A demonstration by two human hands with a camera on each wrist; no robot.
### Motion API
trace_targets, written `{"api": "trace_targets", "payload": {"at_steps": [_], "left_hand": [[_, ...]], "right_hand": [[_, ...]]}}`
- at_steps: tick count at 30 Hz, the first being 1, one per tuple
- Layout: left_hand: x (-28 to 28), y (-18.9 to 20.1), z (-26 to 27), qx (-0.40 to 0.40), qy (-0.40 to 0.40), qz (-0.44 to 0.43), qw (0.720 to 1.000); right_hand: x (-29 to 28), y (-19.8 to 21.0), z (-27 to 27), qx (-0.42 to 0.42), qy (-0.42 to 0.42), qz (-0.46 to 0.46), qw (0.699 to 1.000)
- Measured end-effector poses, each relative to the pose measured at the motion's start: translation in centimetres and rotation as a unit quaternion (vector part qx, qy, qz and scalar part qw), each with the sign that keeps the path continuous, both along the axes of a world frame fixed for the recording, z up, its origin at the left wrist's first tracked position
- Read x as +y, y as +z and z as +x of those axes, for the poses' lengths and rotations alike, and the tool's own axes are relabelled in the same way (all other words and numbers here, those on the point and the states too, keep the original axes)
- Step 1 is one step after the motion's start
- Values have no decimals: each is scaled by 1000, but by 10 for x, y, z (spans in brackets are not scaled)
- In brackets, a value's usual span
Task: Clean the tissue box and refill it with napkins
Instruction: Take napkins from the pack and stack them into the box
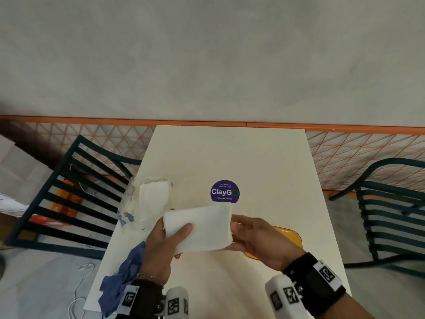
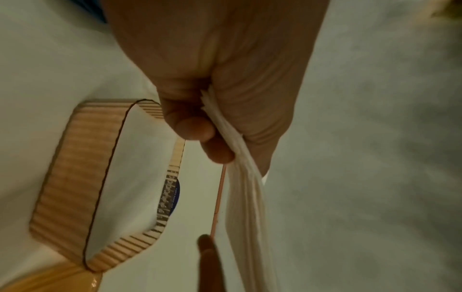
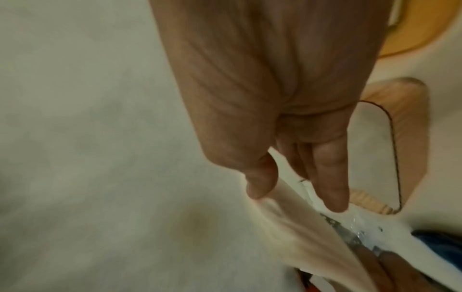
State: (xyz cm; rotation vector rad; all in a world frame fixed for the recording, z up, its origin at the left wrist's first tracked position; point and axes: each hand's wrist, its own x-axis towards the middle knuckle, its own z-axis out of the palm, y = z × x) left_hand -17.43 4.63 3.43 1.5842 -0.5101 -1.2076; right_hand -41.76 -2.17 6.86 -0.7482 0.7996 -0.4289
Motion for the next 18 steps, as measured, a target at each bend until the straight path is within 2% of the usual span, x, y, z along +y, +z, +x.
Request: {"api": "trace_targets", "payload": {"at_steps": [2,4,8,11,14,18], "left_hand": [[-4,-6,6,-29,-3,8,1000],[-9,-12,13,-60,-16,24,998],[-20,-31,25,-137,-69,75,985],[-30,-46,32,-150,-92,96,980],[-42,-56,39,-152,-101,117,976],[-58,-62,47,-228,-130,126,957]], "right_hand": [[-7,-11,5,-42,6,57,997],[-14,-20,14,-26,-12,90,996],[-18,-42,31,106,-11,9,994],[-20,-52,43,217,-36,-48,974],[-24,-58,51,293,-74,-58,952],[-29,-71,57,377,-84,-58,921]]}}
